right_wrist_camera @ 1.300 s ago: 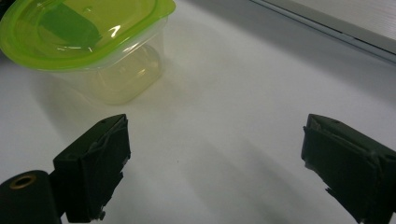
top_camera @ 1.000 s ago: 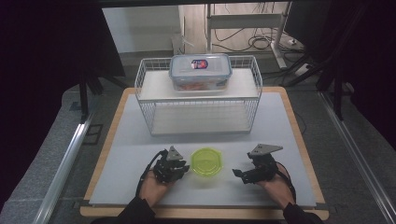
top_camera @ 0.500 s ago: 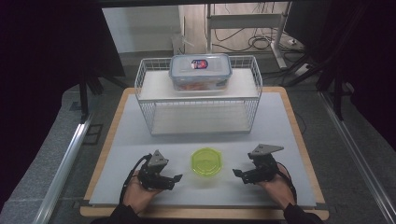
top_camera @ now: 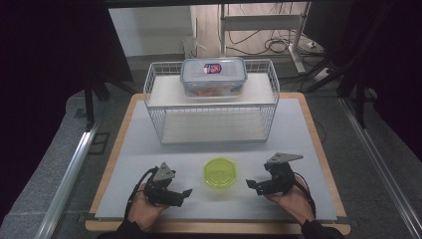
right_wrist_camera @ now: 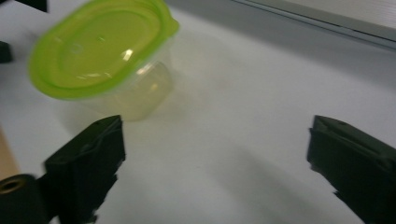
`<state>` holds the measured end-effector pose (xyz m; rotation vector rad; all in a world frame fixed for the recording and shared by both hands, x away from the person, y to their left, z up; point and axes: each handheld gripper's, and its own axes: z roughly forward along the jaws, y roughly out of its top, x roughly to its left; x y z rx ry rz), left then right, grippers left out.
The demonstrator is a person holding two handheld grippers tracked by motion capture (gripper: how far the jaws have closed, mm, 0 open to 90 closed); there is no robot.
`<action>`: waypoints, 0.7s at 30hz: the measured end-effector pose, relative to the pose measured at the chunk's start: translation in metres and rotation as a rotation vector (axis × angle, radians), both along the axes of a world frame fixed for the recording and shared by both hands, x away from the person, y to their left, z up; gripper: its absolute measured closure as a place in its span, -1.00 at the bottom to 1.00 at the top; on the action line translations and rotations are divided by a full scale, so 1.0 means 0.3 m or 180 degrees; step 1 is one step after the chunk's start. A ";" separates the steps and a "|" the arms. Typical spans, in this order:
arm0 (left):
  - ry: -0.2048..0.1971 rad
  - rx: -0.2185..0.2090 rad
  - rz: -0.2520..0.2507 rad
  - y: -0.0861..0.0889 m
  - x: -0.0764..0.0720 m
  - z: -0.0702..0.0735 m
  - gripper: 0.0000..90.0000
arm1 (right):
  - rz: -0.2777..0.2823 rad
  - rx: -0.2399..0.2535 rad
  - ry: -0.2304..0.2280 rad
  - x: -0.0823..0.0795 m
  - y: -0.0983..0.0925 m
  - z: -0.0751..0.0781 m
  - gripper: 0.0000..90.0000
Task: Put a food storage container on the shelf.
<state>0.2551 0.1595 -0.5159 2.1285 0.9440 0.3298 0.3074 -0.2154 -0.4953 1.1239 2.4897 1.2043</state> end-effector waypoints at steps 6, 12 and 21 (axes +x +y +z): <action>-0.0042 0.0084 -0.0030 -0.013 -0.007 -0.002 -0.73 | -0.0012 0.0322 0.0049 -0.010 0.022 0.040 -0.32; -0.0067 0.0095 -0.0016 -0.013 -0.008 -0.001 -0.71 | -0.0063 0.0513 0.0241 0.000 0.060 0.046 -0.14; -0.0088 0.0139 -0.0044 -0.020 -0.011 -0.003 -0.70 | -0.0070 0.0595 0.0569 0.051 0.135 0.024 0.21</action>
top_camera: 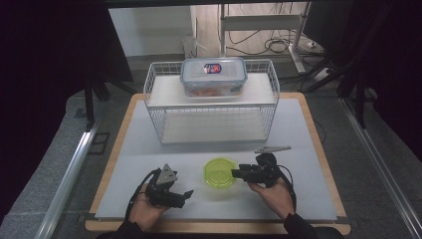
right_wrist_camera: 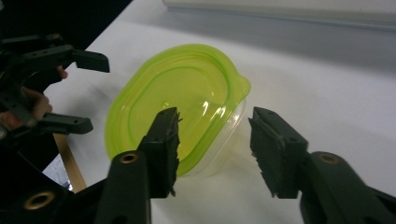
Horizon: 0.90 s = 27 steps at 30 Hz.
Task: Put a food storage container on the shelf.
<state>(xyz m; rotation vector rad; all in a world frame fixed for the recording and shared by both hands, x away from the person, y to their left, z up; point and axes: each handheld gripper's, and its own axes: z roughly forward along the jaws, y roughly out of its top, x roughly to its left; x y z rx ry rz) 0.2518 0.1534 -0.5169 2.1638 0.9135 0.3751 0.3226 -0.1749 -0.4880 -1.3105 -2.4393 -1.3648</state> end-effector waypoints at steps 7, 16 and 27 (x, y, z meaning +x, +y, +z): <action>-0.0007 0.0012 -0.0009 -0.001 0.000 -0.002 -0.70 | 0.0006 0.0070 0.0287 0.024 0.017 -0.022 0.32; -0.0005 0.0077 -0.0050 -0.008 0.001 -0.007 -0.69 | -0.0013 0.0436 0.0759 0.069 -0.009 -0.053 0.56; -0.0024 0.0108 -0.0062 -0.009 0.000 -0.009 -0.69 | 0.0064 0.0638 0.0995 0.088 -0.002 -0.065 0.81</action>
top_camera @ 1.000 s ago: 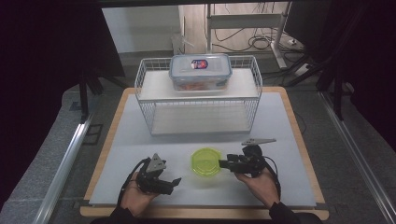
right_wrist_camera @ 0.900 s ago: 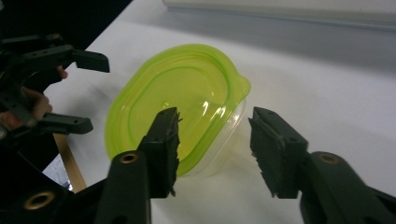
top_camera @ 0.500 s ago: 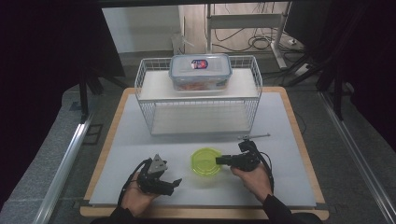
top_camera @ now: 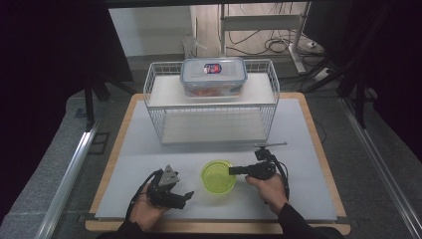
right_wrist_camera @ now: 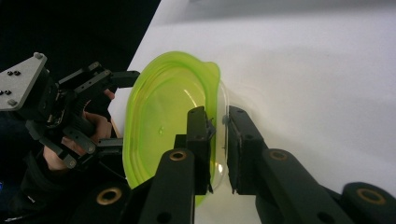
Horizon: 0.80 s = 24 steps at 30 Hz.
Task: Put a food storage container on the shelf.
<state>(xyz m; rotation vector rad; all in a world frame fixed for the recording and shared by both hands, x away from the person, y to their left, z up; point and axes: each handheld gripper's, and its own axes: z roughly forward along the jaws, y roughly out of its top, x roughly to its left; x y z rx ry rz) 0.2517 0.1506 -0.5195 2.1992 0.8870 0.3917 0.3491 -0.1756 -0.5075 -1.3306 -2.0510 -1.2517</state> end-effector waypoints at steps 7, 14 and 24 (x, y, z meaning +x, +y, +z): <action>-0.0013 -0.0009 0.0012 0.004 0.000 0.002 -0.69 | -0.0029 0.0016 -0.0008 -0.003 -0.003 0.012 0.82; -0.0025 -0.0089 0.0074 0.018 0.004 0.007 -0.77 | -0.0032 0.0086 -0.0155 -0.003 -0.018 0.073 0.82; -0.0050 -0.0099 0.0062 0.020 0.004 0.008 -0.86 | -0.0051 0.0170 -0.0370 0.012 -0.044 0.200 0.82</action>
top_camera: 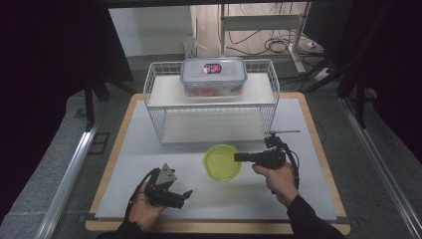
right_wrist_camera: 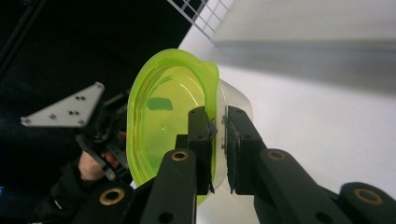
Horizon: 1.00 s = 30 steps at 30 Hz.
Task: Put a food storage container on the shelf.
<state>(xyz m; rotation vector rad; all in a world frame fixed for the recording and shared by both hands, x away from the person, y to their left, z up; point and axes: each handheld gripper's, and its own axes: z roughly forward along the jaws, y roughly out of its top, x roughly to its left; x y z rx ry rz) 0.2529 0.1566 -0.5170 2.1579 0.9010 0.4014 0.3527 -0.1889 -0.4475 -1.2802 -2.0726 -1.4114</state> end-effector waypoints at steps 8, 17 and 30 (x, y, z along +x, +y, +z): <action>-0.0100 0.0030 0.0005 0.005 0.001 -0.003 -0.91 | 0.0008 0.0009 -0.0182 0.032 0.000 0.125 0.82; -0.0160 0.0047 -0.0001 0.004 0.002 -0.005 -0.93 | 0.0013 0.0103 -0.0345 0.064 -0.002 0.272 0.82; -0.0219 0.0062 -0.0001 0.002 0.002 -0.010 -0.94 | -0.0129 0.0282 -0.0466 0.146 -0.007 0.474 0.82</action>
